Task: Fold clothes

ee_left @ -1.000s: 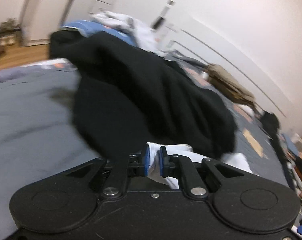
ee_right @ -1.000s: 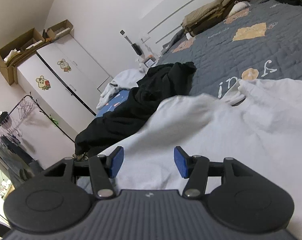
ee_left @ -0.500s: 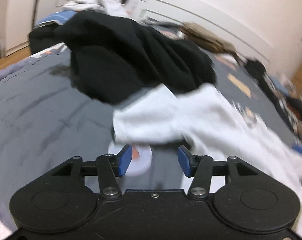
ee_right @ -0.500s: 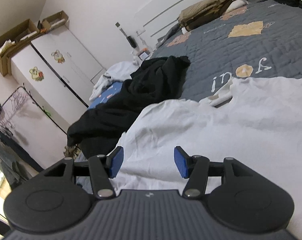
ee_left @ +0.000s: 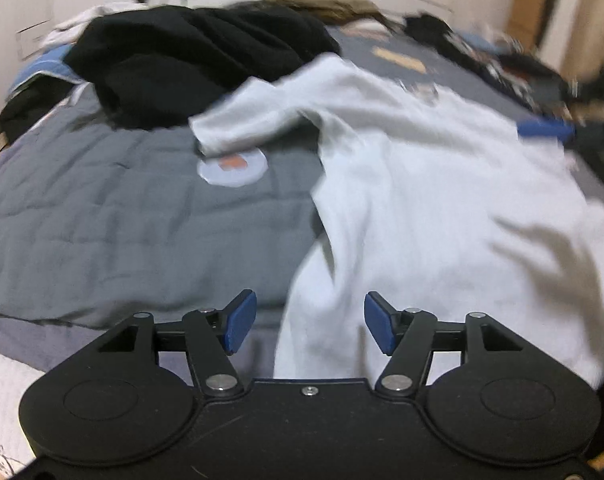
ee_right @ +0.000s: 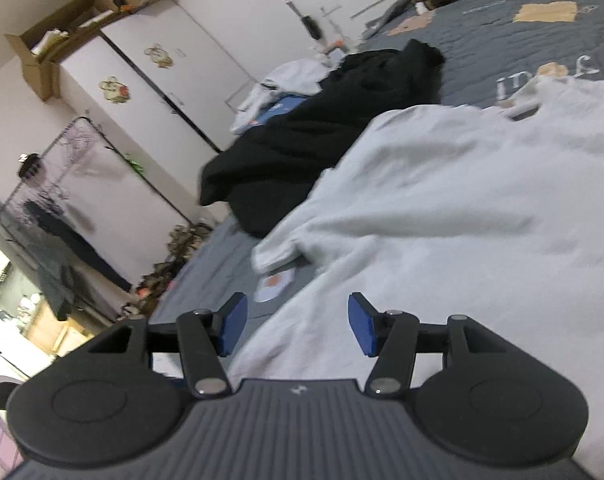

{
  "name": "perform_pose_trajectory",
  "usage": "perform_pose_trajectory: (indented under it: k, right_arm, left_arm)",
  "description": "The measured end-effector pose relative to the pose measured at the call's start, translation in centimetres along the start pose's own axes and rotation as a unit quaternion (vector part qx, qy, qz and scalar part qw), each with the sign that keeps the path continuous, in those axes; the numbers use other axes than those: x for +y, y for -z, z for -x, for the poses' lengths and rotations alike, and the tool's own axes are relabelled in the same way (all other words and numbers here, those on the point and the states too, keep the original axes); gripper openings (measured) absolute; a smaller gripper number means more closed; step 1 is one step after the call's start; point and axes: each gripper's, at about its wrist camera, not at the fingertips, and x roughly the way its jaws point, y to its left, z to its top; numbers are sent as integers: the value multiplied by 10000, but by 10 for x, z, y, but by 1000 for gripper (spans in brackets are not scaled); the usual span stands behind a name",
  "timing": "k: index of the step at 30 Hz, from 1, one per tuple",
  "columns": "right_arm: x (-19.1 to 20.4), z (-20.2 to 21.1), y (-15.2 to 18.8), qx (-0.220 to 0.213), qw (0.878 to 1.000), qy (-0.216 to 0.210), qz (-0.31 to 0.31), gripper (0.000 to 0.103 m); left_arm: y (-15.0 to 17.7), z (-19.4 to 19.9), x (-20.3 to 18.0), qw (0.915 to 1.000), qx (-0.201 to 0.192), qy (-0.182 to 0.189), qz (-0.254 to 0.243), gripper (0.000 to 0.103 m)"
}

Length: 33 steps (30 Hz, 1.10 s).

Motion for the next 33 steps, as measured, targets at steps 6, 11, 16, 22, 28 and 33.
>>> perform_pose_trajectory:
  k: [6, 11, 16, 22, 28, 33]
  right_arm:
    - [15, 1, 23, 18, 10000, 90, 22, 57]
    - [17, -1, 26, 75, 9998, 151, 86, 57]
    - [14, 7, 22, -8, 9999, 92, 69, 57]
    - [7, 16, 14, -89, 9999, 127, -5, 57]
    - [-5, 46, 5, -246, 9972, 683, 179, 57]
    - [-39, 102, 7, -641, 9886, 1330, -290, 57]
  left_arm:
    - [14, -21, -6, 9986, 153, 221, -445, 33]
    - [7, -3, 17, 9942, 357, 825, 592, 7]
    - [-19, 76, 33, 9754, -254, 1609, 1488, 4]
    - [-7, 58, 6, 9835, 1055, 925, 1140, 8]
    - [6, 50, 3, 9875, 576, 514, 1376, 38]
    - [-8, 46, -36, 9879, -155, 1186, 982, 51]
